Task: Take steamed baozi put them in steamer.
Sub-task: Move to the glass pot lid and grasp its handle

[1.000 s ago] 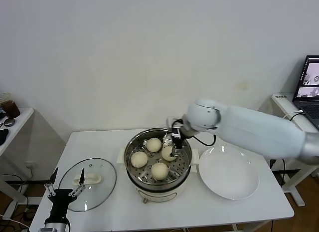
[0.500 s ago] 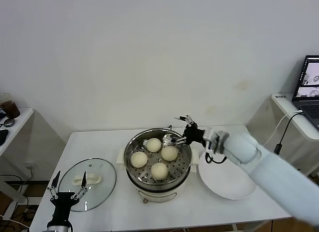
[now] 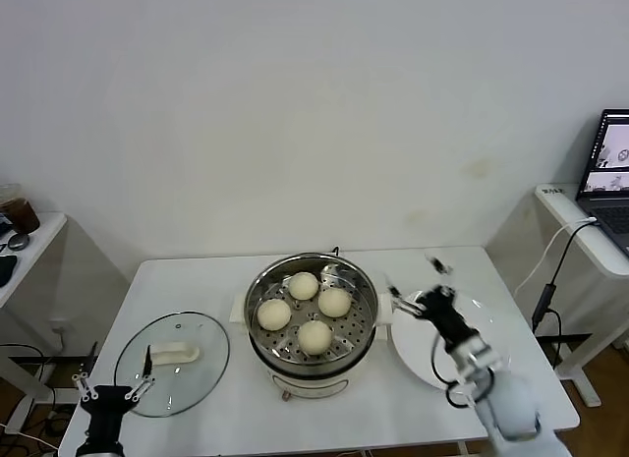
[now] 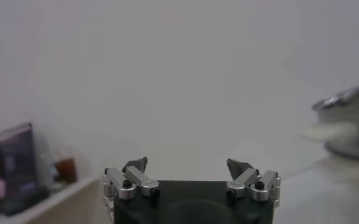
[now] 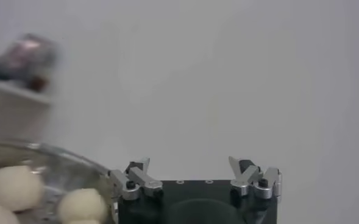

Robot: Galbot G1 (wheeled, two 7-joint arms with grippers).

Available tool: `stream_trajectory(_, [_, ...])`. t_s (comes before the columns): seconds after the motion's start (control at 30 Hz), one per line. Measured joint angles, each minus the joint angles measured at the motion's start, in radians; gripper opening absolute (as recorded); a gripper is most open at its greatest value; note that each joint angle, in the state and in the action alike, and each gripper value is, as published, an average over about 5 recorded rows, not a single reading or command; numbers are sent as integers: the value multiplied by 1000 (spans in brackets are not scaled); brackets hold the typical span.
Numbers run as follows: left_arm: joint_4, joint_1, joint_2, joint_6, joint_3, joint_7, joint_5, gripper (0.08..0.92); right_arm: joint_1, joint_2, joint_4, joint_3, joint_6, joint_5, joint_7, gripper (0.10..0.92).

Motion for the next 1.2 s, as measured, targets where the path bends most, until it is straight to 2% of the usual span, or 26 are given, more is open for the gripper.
stream_trajectory(0.23, [98,4,17,1,-57,-101,455,823,-139,84,18,163,-16,17,33,823])
stream_trajectory(0.53, [218,-42,66,-12,-51,-157,904,823,-224,148,21,246,-42,29,47,823])
stream_trajectory(0.8, [304,-139,120,-12,-13,-160,1033,823,-260,174,30,262,-54,21,52,823])
stream_trajectory(1.2, [411,-290,173,-20,51,-140,1070,823,-291,205,50,254,-57,-6,54,823])
